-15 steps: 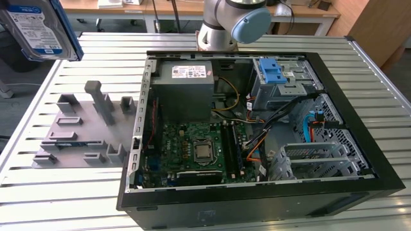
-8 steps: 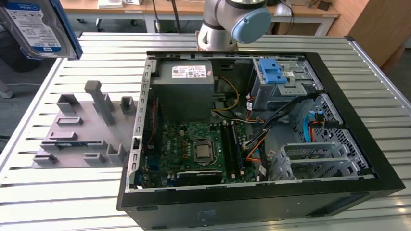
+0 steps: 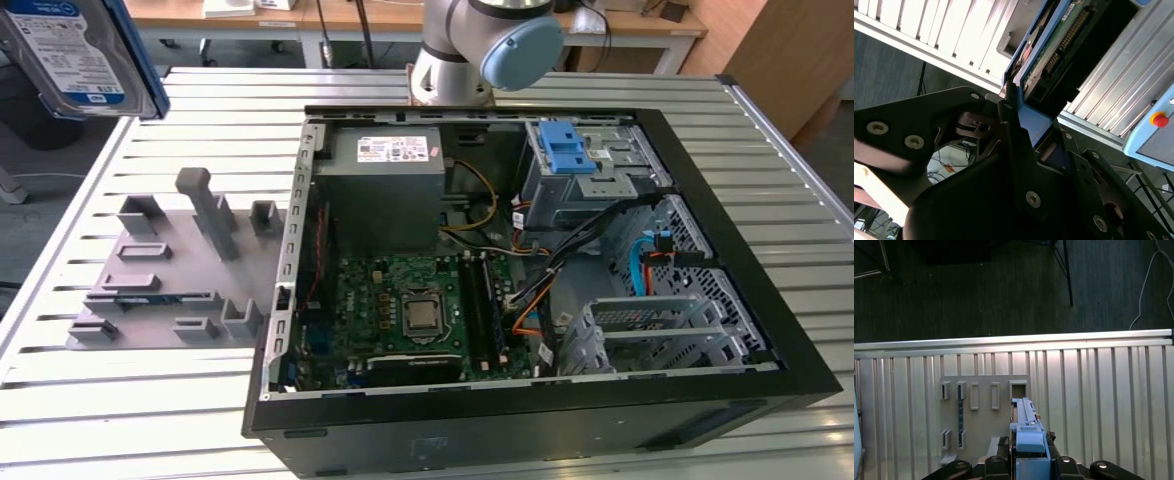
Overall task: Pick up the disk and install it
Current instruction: 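Pick up the disk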
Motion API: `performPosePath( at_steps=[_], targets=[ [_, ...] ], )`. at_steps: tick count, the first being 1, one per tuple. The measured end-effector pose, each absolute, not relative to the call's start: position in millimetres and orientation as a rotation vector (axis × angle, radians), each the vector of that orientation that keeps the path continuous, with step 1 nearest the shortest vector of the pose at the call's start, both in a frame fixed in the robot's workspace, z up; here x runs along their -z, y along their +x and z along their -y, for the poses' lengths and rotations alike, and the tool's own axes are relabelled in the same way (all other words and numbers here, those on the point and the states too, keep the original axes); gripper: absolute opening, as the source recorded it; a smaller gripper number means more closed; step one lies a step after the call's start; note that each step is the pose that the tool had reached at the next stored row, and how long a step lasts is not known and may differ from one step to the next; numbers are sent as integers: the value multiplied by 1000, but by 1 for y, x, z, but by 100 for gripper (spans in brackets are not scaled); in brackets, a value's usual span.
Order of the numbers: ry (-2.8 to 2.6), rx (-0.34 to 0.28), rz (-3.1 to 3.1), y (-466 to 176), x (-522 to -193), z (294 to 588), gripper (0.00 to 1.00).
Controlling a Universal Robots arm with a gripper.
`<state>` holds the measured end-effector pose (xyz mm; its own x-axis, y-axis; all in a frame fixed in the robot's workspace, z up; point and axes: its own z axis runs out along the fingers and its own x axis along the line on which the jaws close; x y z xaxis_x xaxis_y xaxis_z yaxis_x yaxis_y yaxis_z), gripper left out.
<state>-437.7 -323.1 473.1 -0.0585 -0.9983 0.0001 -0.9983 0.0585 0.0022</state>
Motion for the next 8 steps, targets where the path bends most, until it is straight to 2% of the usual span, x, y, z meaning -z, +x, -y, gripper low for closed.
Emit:
performPosePath(
  at_steps=[8],
  targets=[
    [2154,2,2284,-438,-478,323,36]
  ],
)
